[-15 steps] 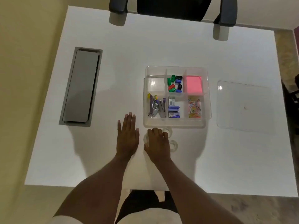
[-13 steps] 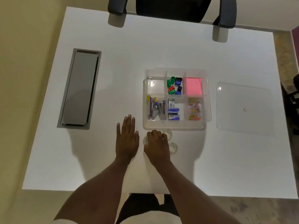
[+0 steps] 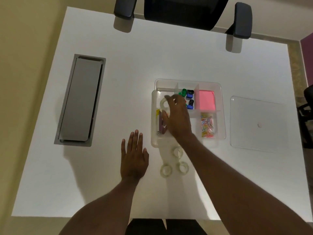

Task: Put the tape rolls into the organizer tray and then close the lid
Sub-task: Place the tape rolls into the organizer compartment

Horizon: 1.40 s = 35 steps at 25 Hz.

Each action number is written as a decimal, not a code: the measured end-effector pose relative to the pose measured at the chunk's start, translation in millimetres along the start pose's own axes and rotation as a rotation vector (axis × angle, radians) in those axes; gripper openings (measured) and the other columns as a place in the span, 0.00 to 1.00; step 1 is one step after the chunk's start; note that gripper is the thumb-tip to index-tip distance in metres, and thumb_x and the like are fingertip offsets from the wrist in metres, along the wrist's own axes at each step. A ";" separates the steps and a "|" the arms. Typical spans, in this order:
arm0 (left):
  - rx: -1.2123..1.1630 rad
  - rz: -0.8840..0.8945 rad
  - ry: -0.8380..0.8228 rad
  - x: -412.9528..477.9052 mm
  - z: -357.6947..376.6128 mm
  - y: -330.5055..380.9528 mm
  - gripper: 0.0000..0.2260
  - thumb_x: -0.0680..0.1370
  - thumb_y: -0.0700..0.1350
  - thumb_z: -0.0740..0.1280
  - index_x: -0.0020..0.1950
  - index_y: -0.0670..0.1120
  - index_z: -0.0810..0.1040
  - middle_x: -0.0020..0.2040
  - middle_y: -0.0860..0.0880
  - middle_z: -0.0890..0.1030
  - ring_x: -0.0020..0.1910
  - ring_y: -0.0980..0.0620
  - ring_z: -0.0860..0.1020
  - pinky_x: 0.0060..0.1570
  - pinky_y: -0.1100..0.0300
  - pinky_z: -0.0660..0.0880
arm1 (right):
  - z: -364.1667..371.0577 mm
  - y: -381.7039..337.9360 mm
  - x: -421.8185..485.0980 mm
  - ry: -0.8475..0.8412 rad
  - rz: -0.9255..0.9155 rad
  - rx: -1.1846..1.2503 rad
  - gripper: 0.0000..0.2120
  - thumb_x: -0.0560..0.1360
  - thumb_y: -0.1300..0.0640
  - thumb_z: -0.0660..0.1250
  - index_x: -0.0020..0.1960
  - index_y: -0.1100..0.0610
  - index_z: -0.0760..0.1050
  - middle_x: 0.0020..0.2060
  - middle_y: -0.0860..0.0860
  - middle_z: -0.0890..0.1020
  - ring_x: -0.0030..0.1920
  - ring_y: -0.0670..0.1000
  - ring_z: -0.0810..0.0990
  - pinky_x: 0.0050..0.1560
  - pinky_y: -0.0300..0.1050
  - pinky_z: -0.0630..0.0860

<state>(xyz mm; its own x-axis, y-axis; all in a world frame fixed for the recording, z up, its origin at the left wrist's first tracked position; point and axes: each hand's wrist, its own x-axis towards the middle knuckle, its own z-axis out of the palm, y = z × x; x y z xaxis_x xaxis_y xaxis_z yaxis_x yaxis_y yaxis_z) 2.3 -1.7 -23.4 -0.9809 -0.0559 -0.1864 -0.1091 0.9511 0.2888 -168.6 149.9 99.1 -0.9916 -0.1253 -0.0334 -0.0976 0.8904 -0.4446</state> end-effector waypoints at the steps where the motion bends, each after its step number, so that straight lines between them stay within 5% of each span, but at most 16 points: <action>1: -0.012 -0.004 0.005 -0.6 1.9 -0.2 0.29 0.87 0.55 0.45 0.87 0.48 0.51 0.88 0.47 0.52 0.88 0.46 0.50 0.85 0.37 0.53 | -1.2 1.1 17.2 -0.029 0.002 -0.002 0.26 0.76 0.58 0.72 0.72 0.56 0.71 0.68 0.57 0.72 0.67 0.56 0.73 0.65 0.48 0.77; 10: -0.026 0.004 0.075 -0.2 13.2 -4.4 0.29 0.86 0.54 0.51 0.88 0.49 0.50 0.88 0.49 0.49 0.88 0.49 0.47 0.86 0.41 0.51 | 25.1 7.9 98.0 -0.332 0.055 -0.277 0.18 0.78 0.64 0.67 0.67 0.62 0.72 0.62 0.59 0.74 0.63 0.60 0.75 0.58 0.56 0.79; 17: 0.007 -0.006 0.082 0.6 15.5 -4.8 0.30 0.86 0.55 0.51 0.88 0.50 0.50 0.88 0.50 0.49 0.88 0.50 0.47 0.86 0.41 0.50 | 26.2 13.1 85.2 -0.178 -0.033 -0.241 0.14 0.76 0.64 0.67 0.62 0.62 0.74 0.59 0.58 0.76 0.58 0.58 0.77 0.56 0.53 0.77; 24: 0.012 0.016 0.121 0.9 16.3 -7.2 0.30 0.86 0.54 0.52 0.87 0.50 0.50 0.88 0.49 0.51 0.88 0.51 0.47 0.86 0.41 0.50 | 11.3 20.2 7.3 0.158 -0.124 -0.084 0.08 0.75 0.59 0.69 0.54 0.56 0.79 0.50 0.53 0.80 0.51 0.55 0.78 0.53 0.51 0.76; 31: -0.001 0.028 0.150 0.5 13.0 -6.9 0.29 0.86 0.54 0.52 0.87 0.48 0.53 0.88 0.47 0.55 0.88 0.49 0.51 0.86 0.41 0.51 | 18.1 52.5 -108.3 0.262 -0.060 -0.012 0.09 0.76 0.57 0.69 0.56 0.56 0.77 0.52 0.53 0.80 0.53 0.51 0.76 0.54 0.44 0.76; 35: -0.004 0.030 0.159 -2.0 8.8 -4.8 0.29 0.86 0.53 0.52 0.87 0.47 0.54 0.87 0.47 0.56 0.87 0.49 0.53 0.85 0.40 0.51 | 26.4 76.0 -177.9 0.183 0.034 0.026 0.11 0.76 0.54 0.67 0.58 0.54 0.76 0.54 0.51 0.79 0.54 0.51 0.76 0.55 0.43 0.76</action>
<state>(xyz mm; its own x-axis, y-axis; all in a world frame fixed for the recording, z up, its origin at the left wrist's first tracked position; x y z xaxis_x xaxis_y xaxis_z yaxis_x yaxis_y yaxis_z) 6.1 -3.5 -32.7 -0.9968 -0.0751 -0.0261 -0.0795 0.9519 0.2959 2.6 228.3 47.5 -0.9935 -0.0113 0.1134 -0.0636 0.8807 -0.4694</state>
